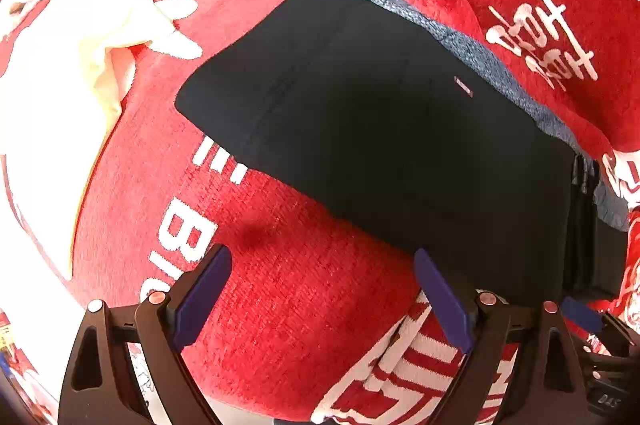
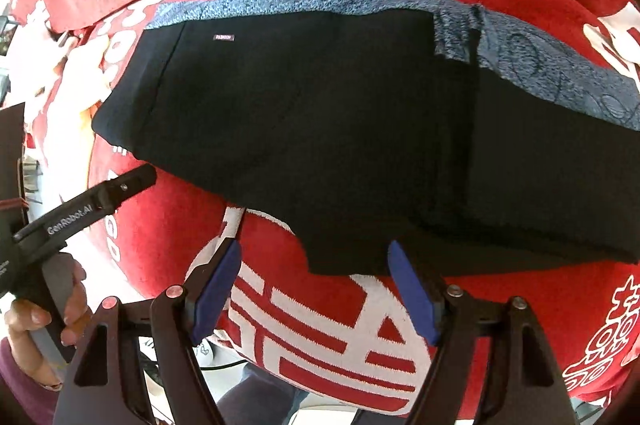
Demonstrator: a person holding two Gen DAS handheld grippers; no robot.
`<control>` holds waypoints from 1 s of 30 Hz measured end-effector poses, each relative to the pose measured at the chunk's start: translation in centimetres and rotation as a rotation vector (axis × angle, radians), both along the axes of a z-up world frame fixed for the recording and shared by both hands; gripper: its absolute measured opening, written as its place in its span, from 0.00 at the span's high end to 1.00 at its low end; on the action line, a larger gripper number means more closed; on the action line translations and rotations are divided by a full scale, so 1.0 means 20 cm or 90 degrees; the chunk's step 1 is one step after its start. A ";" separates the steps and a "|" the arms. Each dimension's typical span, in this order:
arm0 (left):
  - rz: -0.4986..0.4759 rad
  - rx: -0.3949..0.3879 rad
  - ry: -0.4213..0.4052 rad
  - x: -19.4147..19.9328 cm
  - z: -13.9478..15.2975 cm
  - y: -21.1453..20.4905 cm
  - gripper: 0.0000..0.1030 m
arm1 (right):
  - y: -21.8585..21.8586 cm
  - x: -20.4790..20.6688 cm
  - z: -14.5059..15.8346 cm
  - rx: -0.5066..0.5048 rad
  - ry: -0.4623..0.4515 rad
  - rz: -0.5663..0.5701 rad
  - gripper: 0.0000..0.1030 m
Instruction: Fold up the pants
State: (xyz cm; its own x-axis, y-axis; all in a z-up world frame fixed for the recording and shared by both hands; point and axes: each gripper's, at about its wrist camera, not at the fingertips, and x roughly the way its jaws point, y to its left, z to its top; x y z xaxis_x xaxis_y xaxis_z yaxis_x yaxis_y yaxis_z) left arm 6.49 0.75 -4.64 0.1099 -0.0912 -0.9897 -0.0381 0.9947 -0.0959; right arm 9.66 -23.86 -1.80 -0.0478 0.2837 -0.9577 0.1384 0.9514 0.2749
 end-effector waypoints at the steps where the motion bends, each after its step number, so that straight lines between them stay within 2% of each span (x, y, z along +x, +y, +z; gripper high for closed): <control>1: 0.001 -0.002 -0.001 0.00 0.00 0.00 0.09 | 0.01 0.00 -0.01 -0.004 0.002 0.001 0.23; 12: 0.004 -0.018 -0.008 0.06 -0.03 0.06 0.09 | 0.01 0.03 -0.05 -0.019 0.010 0.006 0.22; 21: 0.033 -0.041 -0.025 0.13 -0.02 0.17 0.09 | 0.05 0.06 -0.08 -0.025 0.013 0.011 0.21; 26: 0.051 -0.073 -0.020 0.14 -0.04 0.21 0.09 | 0.05 0.07 -0.08 -0.024 0.015 0.012 0.21; 30: 0.080 -0.117 -0.020 0.14 -0.05 0.24 0.09 | 0.04 0.06 -0.09 -0.020 0.014 0.012 0.21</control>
